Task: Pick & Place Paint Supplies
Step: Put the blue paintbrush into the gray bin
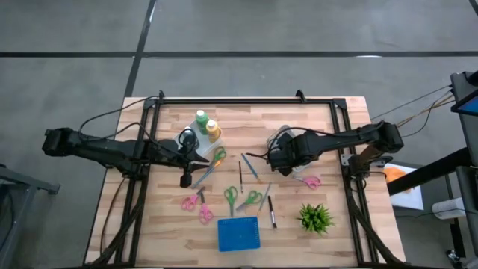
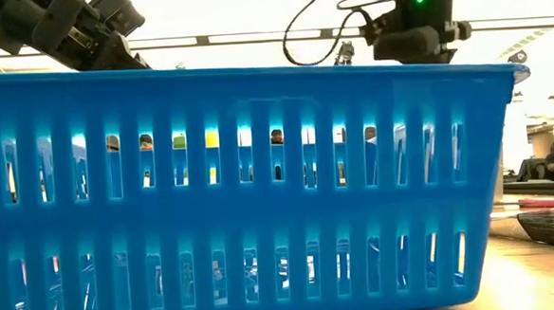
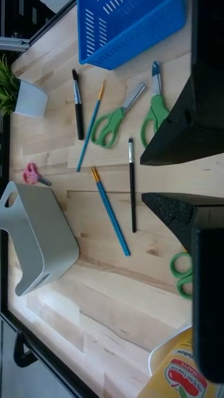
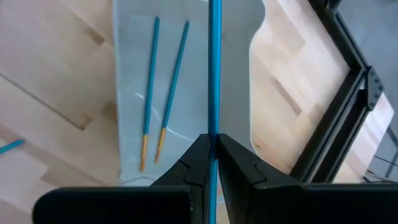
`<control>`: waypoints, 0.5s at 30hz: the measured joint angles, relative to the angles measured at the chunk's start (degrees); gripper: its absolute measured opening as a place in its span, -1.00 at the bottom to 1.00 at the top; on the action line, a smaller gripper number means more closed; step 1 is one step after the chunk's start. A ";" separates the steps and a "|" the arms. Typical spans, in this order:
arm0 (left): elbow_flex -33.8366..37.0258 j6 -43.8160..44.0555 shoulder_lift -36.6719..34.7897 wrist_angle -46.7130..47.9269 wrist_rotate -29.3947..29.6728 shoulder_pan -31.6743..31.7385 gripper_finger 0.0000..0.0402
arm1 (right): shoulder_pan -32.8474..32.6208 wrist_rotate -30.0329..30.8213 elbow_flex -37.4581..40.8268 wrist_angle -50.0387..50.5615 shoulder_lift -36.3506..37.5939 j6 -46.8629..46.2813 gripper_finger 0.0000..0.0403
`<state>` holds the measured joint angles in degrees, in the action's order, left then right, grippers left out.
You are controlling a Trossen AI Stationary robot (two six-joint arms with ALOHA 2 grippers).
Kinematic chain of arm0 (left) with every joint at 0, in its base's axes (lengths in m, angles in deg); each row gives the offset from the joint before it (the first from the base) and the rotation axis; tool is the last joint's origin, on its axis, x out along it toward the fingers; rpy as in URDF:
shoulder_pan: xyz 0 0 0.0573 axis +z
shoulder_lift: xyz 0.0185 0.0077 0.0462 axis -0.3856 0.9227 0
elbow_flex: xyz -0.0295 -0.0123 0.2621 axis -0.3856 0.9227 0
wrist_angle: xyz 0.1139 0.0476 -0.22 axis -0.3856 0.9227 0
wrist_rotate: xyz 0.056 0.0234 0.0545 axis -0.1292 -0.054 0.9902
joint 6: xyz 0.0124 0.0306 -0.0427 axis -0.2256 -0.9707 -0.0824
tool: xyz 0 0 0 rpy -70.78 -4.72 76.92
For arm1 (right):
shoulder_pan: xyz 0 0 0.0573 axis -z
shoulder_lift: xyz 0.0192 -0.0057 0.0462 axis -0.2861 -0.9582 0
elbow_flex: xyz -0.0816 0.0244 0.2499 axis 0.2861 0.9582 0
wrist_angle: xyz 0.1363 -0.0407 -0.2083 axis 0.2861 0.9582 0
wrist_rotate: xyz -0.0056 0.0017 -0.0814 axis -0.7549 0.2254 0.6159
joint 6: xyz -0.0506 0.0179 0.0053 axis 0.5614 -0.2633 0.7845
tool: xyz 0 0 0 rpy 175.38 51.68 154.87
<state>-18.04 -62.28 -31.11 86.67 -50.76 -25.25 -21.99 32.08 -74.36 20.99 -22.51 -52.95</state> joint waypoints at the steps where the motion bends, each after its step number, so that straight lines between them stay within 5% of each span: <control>1: 0.01 0.02 0.00 -0.03 0.00 0.02 -0.59 | 0.40 -0.06 1.57 -1.31 0.60 0.16 -0.89; 15: 0.00 0.01 0.00 0.12 0.00 0.01 -0.59 | 7.85 -8.74 20.22 -21.58 6.36 5.75 -0.89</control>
<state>-18.04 -62.27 -31.11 86.79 -50.76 -25.24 -14.14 23.34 -54.14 -0.59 -16.14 -47.20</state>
